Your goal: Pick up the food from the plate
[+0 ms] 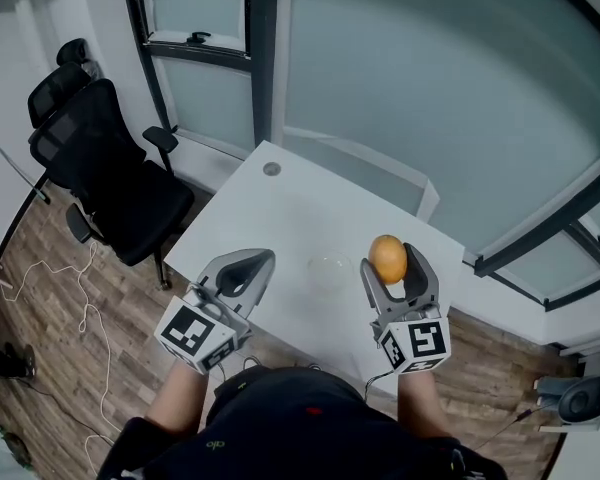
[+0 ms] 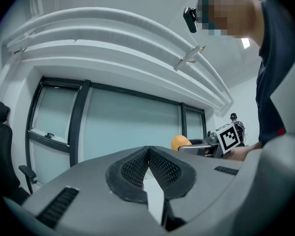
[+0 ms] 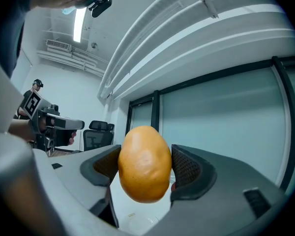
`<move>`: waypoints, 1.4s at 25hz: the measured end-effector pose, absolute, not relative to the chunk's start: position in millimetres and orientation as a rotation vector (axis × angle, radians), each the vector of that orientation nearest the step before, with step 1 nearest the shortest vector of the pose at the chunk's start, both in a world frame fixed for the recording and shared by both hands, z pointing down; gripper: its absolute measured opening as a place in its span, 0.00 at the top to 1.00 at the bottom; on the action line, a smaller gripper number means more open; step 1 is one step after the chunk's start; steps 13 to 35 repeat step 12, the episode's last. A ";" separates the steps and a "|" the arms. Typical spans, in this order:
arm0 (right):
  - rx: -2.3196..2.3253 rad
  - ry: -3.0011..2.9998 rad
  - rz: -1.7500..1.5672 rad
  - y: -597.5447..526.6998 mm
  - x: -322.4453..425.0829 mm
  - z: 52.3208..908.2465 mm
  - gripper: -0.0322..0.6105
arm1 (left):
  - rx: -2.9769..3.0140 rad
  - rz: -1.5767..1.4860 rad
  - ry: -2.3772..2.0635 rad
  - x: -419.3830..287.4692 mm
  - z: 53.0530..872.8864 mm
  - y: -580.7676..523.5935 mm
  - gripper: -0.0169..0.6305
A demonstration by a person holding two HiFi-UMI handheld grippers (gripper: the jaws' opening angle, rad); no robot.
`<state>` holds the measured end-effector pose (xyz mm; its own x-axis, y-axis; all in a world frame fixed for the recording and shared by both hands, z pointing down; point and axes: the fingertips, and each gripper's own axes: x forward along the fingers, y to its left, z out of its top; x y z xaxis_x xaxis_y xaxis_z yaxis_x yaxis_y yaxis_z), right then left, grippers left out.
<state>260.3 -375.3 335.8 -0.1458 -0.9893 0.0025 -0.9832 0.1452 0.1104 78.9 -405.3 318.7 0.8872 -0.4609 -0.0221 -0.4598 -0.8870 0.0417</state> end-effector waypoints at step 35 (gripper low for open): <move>2.002 -2.313 -0.135 -374.0 255.8 329.6 0.43 | 3.010 -0.058 -0.756 72.7 318.7 -411.0 0.94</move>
